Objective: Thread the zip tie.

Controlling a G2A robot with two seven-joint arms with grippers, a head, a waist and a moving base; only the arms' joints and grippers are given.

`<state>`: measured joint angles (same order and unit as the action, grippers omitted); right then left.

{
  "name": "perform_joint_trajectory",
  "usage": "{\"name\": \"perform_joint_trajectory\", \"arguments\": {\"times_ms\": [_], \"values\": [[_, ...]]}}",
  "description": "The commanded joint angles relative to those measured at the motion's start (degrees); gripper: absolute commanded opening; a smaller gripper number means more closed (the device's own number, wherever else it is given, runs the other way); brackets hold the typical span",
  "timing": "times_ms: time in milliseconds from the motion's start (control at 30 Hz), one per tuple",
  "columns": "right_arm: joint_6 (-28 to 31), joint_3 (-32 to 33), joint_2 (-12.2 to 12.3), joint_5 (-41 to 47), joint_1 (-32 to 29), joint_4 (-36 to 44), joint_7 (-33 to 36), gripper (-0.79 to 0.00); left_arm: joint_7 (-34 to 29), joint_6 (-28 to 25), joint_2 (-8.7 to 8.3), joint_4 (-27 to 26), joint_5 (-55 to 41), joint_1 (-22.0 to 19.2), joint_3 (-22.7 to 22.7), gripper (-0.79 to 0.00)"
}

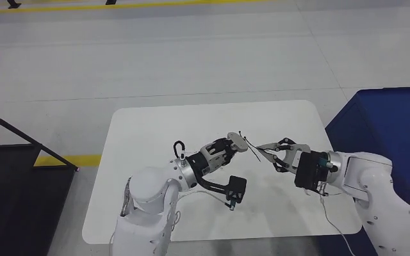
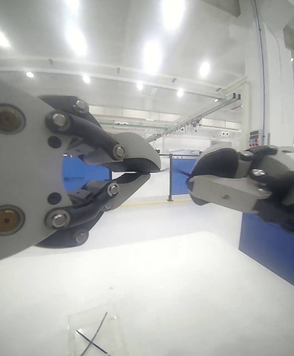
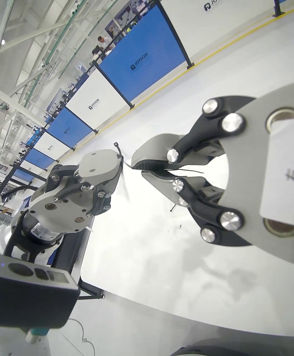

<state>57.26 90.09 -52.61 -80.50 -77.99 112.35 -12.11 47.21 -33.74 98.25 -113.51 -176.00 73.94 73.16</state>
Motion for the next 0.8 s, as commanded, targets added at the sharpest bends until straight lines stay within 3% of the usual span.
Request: {"name": "perform_joint_trajectory", "arguments": {"times_ms": [0, 133, 233, 367, 500, 767], "values": [[-0.02, 0.06, 0.05, -0.01, -0.14, 0.03, -0.13, -0.785, 1.54, -0.04, 0.93, 0.13, 0.0, 0.22, 0.43, -0.785], [0.06, 0.38, 0.15, 0.36, -0.39, -0.18, -0.23, -0.785, 2.21, 1.48, 2.15, -0.16, 0.0, 0.18, 1.39, -0.785], [-1.36, 0.74, 0.08, 3.28, -0.89, -1.29, 0.31, -0.785, -0.88, 5.46, 2.85, -1.41, 0.0, -0.07, 3.63, -0.785], [-1.25, 0.0, -0.03, 17.04, -2.45, -2.41, 4.96, -0.785, -4.02, 10.84, 3.63, -2.8, 0.0, -0.16, 6.54, -0.785], [0.74, 0.53, 0.62, 26.34, -3.24, -0.8, 13.18, -0.785, -6.41, 21.21, 3.26, -3.5, 2.13, 0.11, 7.63, -0.785], [0.74, 0.49, 1.9, 41.47, -4.45, -0.17, 22.27, -0.785, -7.2, 45.96, 1.44, -3.44, 18.79, 3.36, 3.64, -0.785]]}}
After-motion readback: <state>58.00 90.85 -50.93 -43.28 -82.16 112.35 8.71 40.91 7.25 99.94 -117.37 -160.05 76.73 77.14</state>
